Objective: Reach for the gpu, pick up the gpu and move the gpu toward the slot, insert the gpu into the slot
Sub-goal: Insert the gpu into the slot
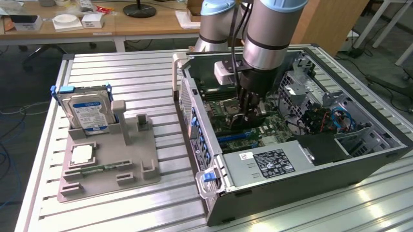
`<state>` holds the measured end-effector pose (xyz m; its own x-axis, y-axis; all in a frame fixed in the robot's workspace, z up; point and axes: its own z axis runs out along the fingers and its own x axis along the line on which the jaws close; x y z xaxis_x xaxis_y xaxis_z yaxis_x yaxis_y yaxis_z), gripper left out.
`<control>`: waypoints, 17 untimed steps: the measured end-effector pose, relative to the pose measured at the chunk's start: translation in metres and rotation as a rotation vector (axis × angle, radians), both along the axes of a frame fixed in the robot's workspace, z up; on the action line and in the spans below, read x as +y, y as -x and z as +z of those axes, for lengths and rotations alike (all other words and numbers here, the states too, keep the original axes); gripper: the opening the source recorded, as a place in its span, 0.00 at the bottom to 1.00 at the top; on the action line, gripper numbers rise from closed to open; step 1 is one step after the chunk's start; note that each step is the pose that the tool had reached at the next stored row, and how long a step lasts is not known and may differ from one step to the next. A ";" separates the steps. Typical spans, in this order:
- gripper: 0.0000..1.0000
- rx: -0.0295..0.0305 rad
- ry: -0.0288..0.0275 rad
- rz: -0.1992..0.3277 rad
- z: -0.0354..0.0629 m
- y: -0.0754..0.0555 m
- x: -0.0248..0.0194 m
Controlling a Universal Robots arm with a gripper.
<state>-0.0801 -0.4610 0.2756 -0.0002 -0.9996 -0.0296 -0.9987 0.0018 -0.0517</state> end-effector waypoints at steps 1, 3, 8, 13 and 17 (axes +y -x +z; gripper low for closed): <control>0.26 0.0001 0.0001 0.000 -0.0002 0.000 0.0000; 0.26 0.0000 0.0000 0.000 -0.0008 0.000 0.0000; 0.26 -0.0001 -0.0001 0.000 -0.0036 0.001 0.0000; 0.26 -0.0030 0.0001 0.000 -0.0062 0.003 0.0000; 0.26 -0.0047 0.0001 0.000 -0.0073 0.003 0.0000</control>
